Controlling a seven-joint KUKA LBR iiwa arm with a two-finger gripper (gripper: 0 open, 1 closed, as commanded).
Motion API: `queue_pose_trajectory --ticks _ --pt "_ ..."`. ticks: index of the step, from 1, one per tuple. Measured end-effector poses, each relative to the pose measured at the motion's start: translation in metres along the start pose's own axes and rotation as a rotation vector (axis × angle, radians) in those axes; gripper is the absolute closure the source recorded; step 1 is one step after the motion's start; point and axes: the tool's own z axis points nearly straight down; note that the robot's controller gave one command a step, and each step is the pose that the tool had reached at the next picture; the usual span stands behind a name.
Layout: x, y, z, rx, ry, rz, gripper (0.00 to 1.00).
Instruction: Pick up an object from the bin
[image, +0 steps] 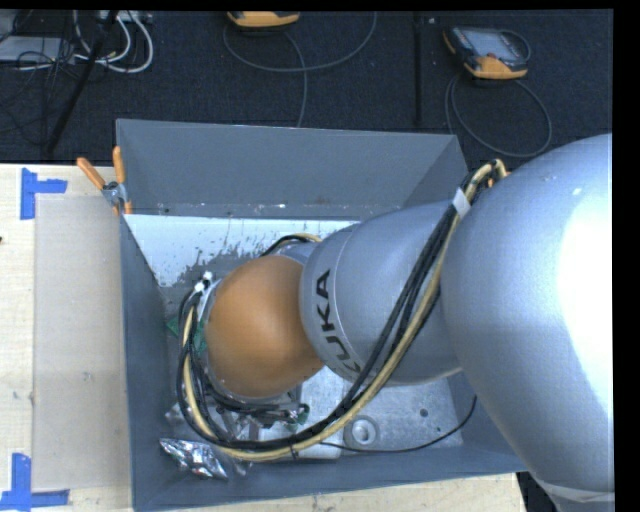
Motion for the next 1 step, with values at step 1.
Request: queue_pose_trajectory --ticks 1 --pt "-0.0024 -0.0064 0.0314 0.011 -0.018 -0.058 0.0"
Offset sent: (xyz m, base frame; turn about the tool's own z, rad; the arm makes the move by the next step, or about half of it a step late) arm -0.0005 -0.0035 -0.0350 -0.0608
